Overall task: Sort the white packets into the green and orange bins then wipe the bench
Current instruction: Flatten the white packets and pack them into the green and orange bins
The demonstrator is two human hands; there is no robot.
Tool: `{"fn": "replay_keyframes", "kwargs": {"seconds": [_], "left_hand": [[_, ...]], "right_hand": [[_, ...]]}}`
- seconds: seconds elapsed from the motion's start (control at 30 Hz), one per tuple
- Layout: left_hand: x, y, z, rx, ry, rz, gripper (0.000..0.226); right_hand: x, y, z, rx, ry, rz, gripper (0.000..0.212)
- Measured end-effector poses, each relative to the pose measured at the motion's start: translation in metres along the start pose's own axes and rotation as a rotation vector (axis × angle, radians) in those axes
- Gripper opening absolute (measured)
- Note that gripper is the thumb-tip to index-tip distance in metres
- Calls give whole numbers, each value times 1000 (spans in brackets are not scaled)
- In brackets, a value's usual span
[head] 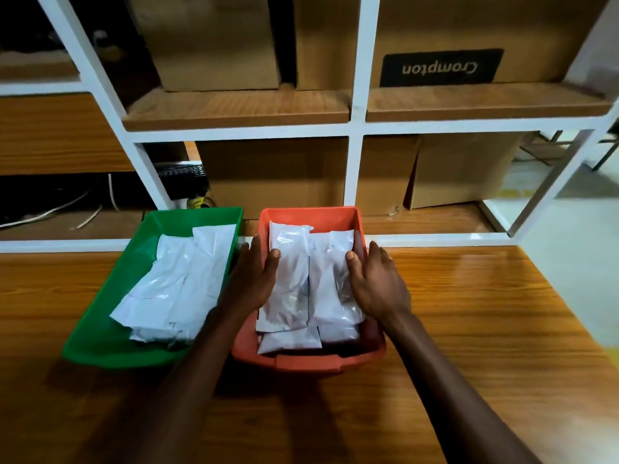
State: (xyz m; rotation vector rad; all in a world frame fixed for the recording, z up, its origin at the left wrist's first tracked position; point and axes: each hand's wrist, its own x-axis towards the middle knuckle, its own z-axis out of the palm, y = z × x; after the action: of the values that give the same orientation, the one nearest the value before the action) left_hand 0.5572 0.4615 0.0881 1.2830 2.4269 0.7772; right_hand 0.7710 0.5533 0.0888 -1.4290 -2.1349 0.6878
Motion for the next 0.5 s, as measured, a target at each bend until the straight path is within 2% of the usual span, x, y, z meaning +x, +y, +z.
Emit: {"fn": "replay_keyframes", "kwargs": {"seconds": [0.27, 0.43, 0.5], "left_hand": [[11, 0, 3, 16, -49, -109, 63], [11, -1, 3, -57, -11, -74, 57], [13, -1, 3, -90, 1, -79, 55]], "right_hand": [[7, 11, 7, 125, -164, 127, 56], [10, 14, 14, 585, -181, 282, 39], [12, 13, 13, 664, -193, 320, 36]]}}
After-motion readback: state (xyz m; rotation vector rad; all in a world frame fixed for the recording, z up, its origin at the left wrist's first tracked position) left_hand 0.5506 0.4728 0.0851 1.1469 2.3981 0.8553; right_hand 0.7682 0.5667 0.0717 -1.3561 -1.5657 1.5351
